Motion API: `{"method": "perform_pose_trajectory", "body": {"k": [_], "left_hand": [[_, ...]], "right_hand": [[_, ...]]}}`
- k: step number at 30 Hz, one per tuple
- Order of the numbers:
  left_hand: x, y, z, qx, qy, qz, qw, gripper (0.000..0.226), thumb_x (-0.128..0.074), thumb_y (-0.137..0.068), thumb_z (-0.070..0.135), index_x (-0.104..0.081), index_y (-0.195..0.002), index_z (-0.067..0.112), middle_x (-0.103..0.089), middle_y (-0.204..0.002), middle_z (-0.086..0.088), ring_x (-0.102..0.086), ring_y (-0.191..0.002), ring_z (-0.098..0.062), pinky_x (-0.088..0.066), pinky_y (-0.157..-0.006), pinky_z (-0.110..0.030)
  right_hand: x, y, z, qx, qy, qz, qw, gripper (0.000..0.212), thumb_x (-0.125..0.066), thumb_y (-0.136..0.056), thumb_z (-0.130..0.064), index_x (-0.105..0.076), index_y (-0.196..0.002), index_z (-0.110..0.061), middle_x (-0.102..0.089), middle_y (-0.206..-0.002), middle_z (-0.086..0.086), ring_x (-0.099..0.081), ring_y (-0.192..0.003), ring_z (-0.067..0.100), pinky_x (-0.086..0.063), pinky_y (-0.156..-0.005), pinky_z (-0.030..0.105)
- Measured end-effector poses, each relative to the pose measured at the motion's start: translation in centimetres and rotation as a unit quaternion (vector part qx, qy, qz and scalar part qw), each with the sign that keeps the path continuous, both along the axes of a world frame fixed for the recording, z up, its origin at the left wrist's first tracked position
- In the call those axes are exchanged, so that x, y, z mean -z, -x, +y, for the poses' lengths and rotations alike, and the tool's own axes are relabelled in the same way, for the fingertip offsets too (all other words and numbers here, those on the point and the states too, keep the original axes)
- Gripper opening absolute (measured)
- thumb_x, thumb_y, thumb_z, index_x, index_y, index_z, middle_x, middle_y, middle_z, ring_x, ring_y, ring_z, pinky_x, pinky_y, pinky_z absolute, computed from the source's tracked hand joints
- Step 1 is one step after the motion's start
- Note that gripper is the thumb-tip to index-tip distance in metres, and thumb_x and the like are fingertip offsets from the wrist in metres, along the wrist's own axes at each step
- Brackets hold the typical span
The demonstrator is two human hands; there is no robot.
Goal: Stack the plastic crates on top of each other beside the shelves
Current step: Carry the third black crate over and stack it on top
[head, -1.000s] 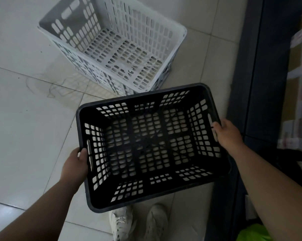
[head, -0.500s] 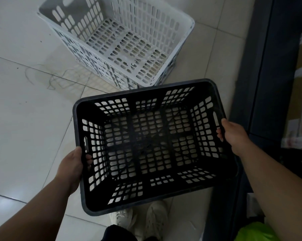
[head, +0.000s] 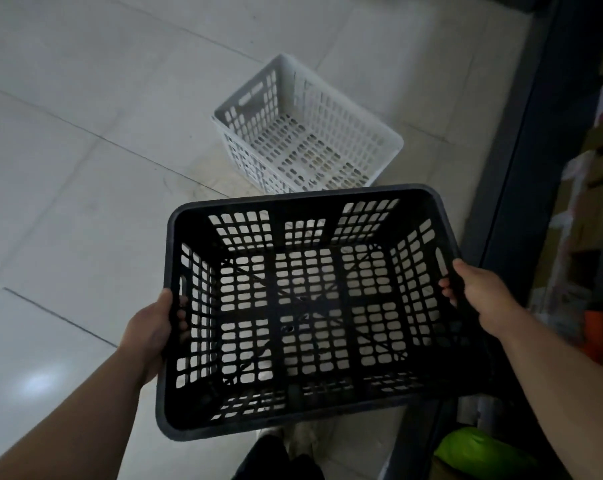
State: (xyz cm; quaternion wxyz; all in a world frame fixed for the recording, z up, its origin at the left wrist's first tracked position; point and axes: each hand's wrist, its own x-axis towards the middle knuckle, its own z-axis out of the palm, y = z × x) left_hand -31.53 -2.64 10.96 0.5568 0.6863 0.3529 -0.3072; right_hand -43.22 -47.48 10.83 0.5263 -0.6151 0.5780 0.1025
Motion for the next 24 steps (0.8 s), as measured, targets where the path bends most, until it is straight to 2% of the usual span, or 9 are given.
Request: {"method": "perform_pose_trajectory", "body": {"k": [3, 7, 12, 19, 24], "left_hand": [[-5.8, 0.0, 1.9, -0.009, 0.010, -0.016, 1.000, 0.041, -0.035, -0.097, 0.044, -0.060, -0.088, 0.012, -0.044, -0.067, -0.001, -0.038, -0.058, -0.015, -0.036, -0.056, -0.029], [-13.4, 0.2, 4.2, -0.029, 0.008, -0.054, 0.998, 0.045, -0.032, -0.099, 0.043, -0.060, -0.087, 0.010, -0.048, -0.068, -0.002, -0.038, -0.057, -0.016, -0.031, -0.052, -0.028], [-22.0, 1.0, 7.5, -0.077, 0.012, -0.101, 0.992, 0.043, -0.034, -0.099, 0.041, -0.059, -0.088, 0.009, -0.066, -0.072, -0.003, -0.047, -0.059, -0.017, -0.031, -0.051, -0.028], [-30.7, 1.5, 13.5, -0.153, -0.019, -0.154, 0.976, 0.038, -0.036, -0.098, 0.037, -0.060, -0.086, 0.009, -0.060, -0.071, -0.004, -0.048, -0.058, -0.017, -0.037, -0.052, -0.028], [-35.0, 0.8, 18.9, -0.205, -0.059, -0.191, 0.958, 0.036, -0.040, -0.096, 0.033, -0.061, -0.083, 0.007, -0.060, -0.070, -0.006, -0.048, -0.057, -0.017, -0.037, -0.051, -0.028]], "right_hand": [[-5.9, -1.3, 1.3, -0.004, -0.011, -0.021, 1.000, 0.032, -0.047, -0.096, -0.037, -0.065, -0.087, -0.012, -0.064, -0.080, 0.007, -0.057, -0.069, 0.017, -0.046, -0.065, 0.031], [-13.7, -3.3, 3.3, -0.015, -0.026, -0.059, 0.998, 0.032, -0.049, -0.096, -0.036, -0.063, -0.089, -0.008, -0.060, -0.075, 0.008, -0.057, -0.065, 0.018, -0.053, -0.051, 0.026], [-22.5, -5.9, 6.8, -0.061, 0.021, -0.103, 0.993, 0.031, -0.052, -0.095, -0.035, -0.064, -0.088, -0.008, -0.058, -0.072, 0.006, -0.050, -0.061, 0.017, -0.041, -0.053, 0.030], [-30.9, -10.6, 13.2, -0.125, 0.056, -0.158, 0.978, 0.032, -0.048, -0.096, -0.034, -0.060, -0.086, -0.006, -0.057, -0.071, 0.008, -0.050, -0.060, 0.018, -0.042, -0.052, 0.029], [-35.4, -15.5, 19.4, -0.172, 0.073, -0.198, 0.962, 0.027, -0.047, -0.097, -0.030, -0.058, -0.082, -0.010, -0.057, -0.072, 0.009, -0.050, -0.059, 0.017, -0.041, -0.052, 0.029]]}}
